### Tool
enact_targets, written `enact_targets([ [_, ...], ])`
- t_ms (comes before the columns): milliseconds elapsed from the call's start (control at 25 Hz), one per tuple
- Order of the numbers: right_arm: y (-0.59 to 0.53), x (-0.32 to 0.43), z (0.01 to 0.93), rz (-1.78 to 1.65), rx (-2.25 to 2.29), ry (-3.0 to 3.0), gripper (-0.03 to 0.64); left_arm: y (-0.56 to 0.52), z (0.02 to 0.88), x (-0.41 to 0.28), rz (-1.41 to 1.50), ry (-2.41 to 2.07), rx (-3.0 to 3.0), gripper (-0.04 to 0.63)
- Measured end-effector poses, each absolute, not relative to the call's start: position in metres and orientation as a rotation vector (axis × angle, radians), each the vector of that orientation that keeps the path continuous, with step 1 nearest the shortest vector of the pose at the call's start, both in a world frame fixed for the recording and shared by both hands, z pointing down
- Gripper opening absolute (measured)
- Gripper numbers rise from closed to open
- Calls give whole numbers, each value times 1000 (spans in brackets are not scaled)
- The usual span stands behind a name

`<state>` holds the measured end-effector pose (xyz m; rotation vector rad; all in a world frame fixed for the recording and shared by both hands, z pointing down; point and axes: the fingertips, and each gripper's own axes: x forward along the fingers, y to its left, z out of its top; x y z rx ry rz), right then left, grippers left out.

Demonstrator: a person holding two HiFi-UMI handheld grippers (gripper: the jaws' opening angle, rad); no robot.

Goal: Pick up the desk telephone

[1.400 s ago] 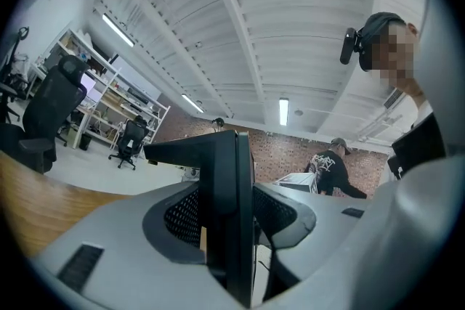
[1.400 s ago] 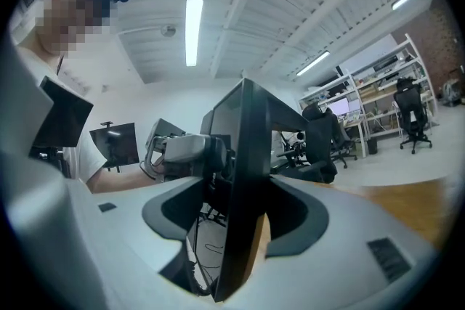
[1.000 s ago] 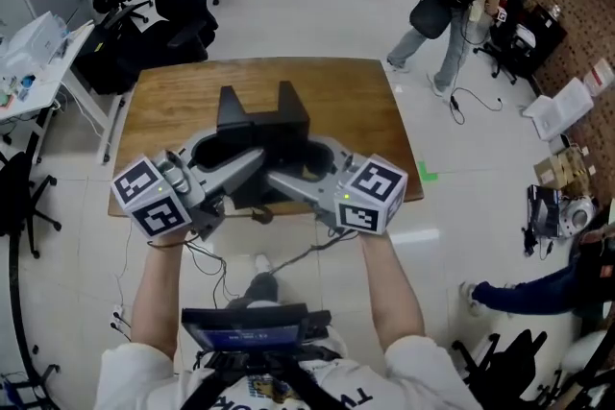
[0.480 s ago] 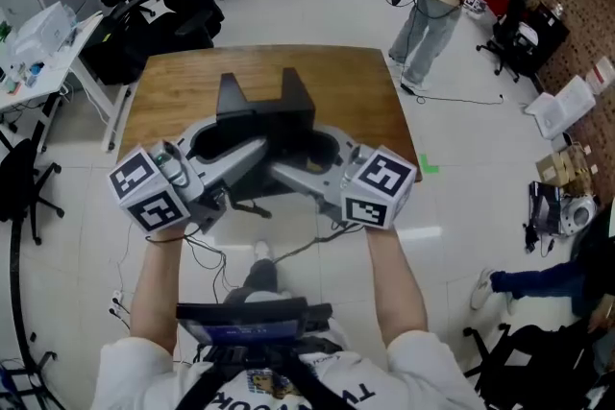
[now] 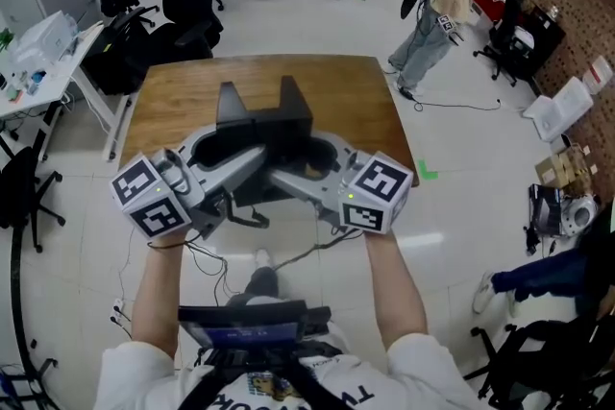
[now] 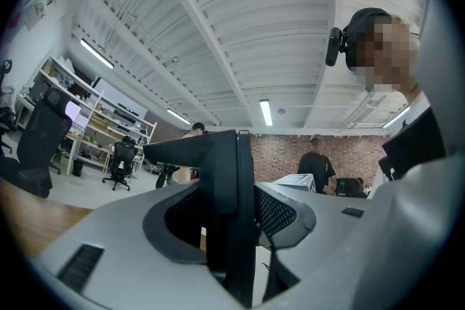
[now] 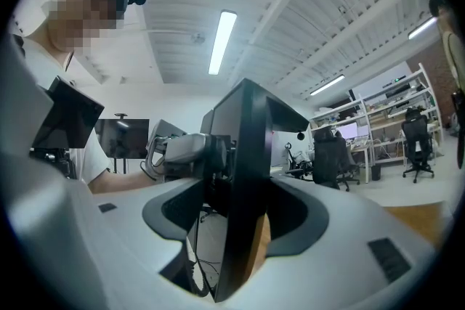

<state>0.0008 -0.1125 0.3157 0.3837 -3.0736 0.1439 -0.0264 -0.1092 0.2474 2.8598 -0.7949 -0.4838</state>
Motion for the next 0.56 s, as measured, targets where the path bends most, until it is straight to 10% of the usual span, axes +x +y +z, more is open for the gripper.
enact_targets([
  [560, -116, 1, 320, 162, 382, -3056, 265, -114, 252, -26, -476, -794, 2846, 189],
])
